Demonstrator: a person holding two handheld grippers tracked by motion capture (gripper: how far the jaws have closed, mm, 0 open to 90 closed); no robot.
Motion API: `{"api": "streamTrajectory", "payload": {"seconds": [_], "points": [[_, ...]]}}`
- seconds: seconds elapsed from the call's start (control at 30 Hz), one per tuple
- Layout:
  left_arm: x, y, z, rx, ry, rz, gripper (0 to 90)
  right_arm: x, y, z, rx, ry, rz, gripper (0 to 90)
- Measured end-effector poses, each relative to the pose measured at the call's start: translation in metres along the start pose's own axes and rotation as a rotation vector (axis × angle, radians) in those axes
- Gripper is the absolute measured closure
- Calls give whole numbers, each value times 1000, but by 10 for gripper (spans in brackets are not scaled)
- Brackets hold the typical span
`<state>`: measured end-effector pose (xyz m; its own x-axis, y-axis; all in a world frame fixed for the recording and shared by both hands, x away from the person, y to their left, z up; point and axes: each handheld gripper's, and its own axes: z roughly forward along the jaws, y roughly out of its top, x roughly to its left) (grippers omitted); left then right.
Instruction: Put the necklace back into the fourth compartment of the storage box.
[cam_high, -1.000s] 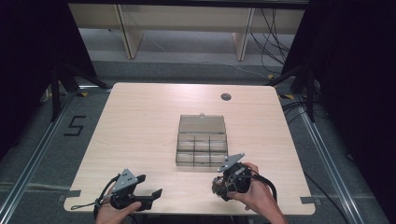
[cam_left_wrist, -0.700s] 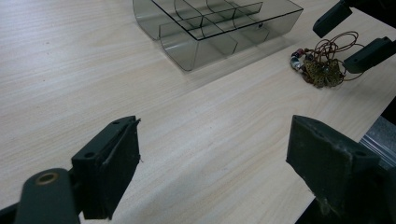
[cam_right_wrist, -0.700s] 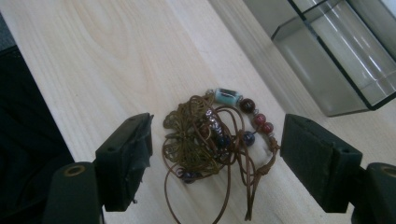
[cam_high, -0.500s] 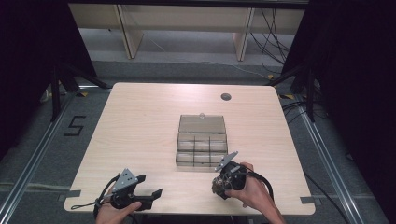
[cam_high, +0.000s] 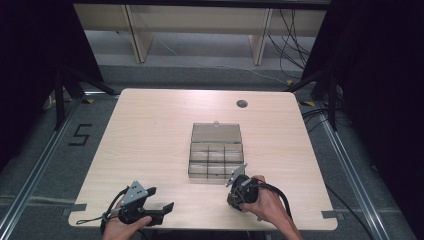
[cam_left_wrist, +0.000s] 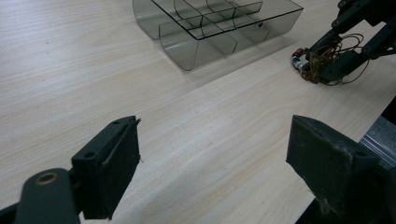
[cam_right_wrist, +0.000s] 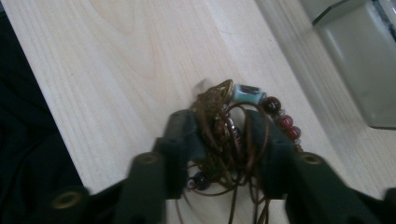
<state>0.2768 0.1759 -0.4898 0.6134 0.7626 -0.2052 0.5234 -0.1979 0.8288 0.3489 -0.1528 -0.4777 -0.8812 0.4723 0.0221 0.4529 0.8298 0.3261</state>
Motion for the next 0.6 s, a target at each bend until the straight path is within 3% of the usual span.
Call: {"api": "streamTrajectory", "payload": {"seconds": [0.03,0.17,0.2,0.27,0.53,0.6], "points": [[0,0,0,1,-7,2,167,0,0,0,0,4,-8,709],[1,0,1,-1,-7,0,167,3,1,-3,11,5,-38,748],[1,0,0,-1,-6,0,167,3,2,-5,5,9,-43,800],[1,-1,0,3,1,-12,167,3,2,-9,-1,11,-47,800],[1,0,1,7,-2,-11,167,-1,12,-22,59,13,-103,803],[1,0,0,12,1,-15,167,-2,17,-28,72,4,-97,803]]}}
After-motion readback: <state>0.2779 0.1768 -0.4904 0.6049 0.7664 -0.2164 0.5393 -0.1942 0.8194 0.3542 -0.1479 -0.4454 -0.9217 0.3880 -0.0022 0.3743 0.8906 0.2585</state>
